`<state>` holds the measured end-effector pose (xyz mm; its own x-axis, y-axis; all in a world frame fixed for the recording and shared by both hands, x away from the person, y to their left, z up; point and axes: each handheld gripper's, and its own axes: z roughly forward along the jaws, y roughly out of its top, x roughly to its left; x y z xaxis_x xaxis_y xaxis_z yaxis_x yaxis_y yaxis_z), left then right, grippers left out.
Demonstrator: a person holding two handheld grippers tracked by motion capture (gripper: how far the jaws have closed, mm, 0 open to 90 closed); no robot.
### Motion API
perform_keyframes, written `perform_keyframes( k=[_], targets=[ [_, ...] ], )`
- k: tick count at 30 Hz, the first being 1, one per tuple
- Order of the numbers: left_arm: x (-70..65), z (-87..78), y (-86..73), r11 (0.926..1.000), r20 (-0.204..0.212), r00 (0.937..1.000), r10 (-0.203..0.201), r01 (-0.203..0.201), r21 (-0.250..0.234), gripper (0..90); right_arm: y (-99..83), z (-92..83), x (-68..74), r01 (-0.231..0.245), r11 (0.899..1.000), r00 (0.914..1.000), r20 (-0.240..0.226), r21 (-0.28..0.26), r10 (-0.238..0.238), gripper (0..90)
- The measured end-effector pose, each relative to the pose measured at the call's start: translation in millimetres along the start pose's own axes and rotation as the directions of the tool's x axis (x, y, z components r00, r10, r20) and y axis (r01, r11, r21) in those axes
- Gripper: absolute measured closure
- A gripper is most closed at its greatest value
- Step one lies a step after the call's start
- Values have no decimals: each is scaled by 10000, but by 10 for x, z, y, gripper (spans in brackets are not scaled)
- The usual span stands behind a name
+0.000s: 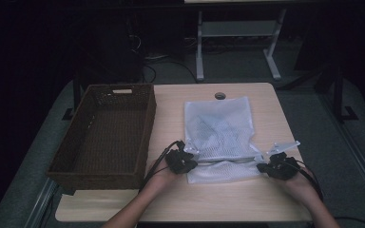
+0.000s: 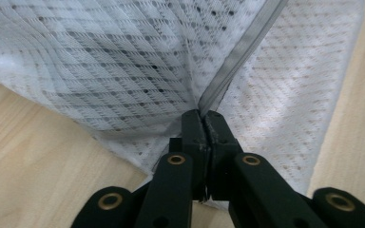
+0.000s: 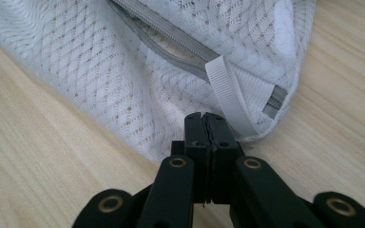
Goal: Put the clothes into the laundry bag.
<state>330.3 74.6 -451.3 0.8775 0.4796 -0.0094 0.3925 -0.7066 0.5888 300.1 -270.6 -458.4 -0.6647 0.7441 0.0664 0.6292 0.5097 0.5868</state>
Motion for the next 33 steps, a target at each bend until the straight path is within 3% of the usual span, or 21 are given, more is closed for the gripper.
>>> perform_keyframes(
  k=[3,6,15,16,17,18,21,26,33],
  targets=[
    [13,-40,-16,9993,273,9993,-268,275,-234,826,-6,-16,-4,-38,9999,10000,-68,-105,38,872],
    [22,-96,-34,9974,435,9977,-525,546,-474,733,-10,-65,-19,-202,9985,9996,-200,-513,192,812],
    [-12,-301,-147,9821,713,9896,-1246,1332,-1335,503,-21,-135,-31,-419,9915,9991,59,-1231,430,462],
    [-14,-320,-169,9790,757,9877,-1367,1463,-1417,427,-19,-144,-31,-413,9883,9989,174,-1466,443,344],
    [-14,-320,-169,9790,757,9877,-1367,1463,-1417,370,-19,-144,-31,-413,9883,9989,174,-1466,443,344],
    [-13,-322,-178,9773,733,9863,-1478,1570,-1422,370,-17,-151,-31,-432,9853,9984,300,-1650,487,270],
    [-16,-323,-204,9754,479,9849,-1661,1712,-1390,238,-11,-187,-20,-344,9778,9985,344,-2068,424,162],
    [-44,-342,-247,9738,351,9840,-1748,1781,-1415,188,-14,-200,0,-235,9770,9993,222,-2120,288,153],
    [-131,-405,-345,9703,141,9827,-1846,1845,-1562,186,-26,-241,81,-103,9769,9997,197,-2134,149,153]
  ],
)
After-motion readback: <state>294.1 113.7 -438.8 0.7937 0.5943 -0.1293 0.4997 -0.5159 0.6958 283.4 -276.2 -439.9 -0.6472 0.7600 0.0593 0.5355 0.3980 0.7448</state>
